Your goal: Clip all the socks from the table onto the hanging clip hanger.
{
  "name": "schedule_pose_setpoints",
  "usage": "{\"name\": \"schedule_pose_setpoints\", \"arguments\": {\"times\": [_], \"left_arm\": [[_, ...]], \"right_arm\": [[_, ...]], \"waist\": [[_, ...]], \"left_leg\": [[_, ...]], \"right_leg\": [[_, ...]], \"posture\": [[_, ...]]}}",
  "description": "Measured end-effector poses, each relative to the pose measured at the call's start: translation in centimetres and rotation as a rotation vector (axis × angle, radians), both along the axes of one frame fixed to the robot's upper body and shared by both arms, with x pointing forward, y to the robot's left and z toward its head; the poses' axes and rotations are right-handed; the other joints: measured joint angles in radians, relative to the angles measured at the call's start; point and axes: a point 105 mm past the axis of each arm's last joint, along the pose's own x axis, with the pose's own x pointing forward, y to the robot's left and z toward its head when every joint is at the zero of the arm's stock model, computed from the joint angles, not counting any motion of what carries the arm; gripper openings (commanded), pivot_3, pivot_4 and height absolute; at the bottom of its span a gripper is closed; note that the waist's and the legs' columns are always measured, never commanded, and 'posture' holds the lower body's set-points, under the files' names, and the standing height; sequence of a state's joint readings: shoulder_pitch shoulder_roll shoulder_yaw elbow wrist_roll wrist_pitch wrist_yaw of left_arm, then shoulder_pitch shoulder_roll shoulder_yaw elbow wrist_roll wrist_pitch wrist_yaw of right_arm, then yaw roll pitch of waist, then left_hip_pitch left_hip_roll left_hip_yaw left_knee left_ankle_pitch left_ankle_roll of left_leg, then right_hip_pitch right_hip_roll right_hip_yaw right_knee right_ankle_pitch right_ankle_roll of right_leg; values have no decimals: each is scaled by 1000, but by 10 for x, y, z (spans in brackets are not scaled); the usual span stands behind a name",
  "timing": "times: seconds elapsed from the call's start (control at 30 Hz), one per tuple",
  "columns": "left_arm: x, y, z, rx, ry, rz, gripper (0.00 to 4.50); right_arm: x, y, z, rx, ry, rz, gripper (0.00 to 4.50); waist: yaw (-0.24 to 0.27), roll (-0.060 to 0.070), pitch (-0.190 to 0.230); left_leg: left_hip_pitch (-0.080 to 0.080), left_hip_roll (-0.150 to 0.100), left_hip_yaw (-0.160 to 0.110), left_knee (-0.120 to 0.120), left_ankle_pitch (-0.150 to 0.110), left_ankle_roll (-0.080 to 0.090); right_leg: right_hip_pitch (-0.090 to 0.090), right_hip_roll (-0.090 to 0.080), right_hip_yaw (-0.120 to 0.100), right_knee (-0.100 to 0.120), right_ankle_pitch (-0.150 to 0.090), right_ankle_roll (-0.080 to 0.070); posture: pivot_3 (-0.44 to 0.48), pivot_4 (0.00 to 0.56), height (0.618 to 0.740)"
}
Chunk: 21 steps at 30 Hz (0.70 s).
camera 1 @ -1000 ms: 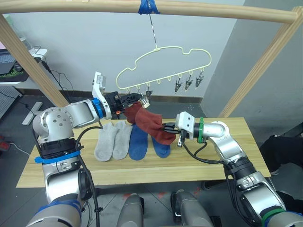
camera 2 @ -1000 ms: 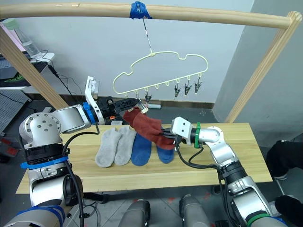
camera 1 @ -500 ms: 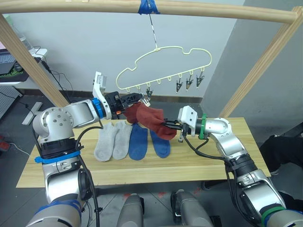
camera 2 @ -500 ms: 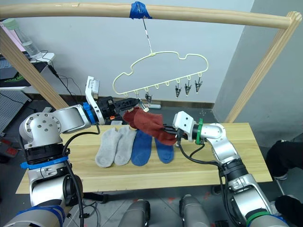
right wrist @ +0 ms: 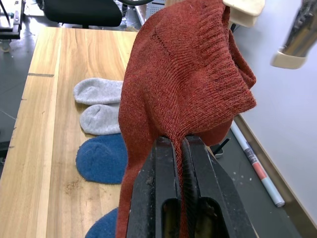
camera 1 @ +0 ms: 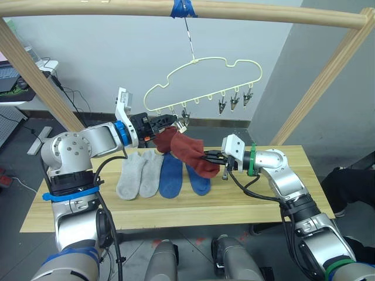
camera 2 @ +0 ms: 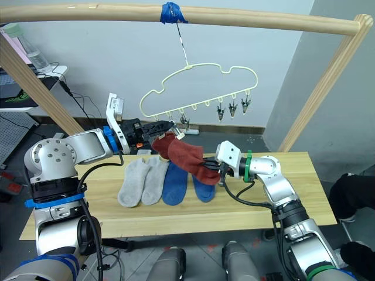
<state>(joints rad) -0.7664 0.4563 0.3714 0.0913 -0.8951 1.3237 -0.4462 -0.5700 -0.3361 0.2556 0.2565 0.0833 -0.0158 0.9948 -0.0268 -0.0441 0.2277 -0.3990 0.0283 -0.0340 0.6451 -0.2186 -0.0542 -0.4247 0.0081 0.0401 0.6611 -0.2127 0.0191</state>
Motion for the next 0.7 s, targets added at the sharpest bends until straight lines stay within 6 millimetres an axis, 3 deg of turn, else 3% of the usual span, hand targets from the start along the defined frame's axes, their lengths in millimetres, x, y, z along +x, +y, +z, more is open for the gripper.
{"name": "schedule_pose_setpoints", "arguments": {"times": [0.7], "left_arm": [[0,-1,0,6,-2,-6,217]], "right_arm": [[9,-6,12,37,1,-43,69]], "waist": [[0,0,0]], "left_leg": [[0,0,0,0,0,0]], "right_leg": [[0,0,0,1,0,0]], "posture": [[46,140,740]]}}
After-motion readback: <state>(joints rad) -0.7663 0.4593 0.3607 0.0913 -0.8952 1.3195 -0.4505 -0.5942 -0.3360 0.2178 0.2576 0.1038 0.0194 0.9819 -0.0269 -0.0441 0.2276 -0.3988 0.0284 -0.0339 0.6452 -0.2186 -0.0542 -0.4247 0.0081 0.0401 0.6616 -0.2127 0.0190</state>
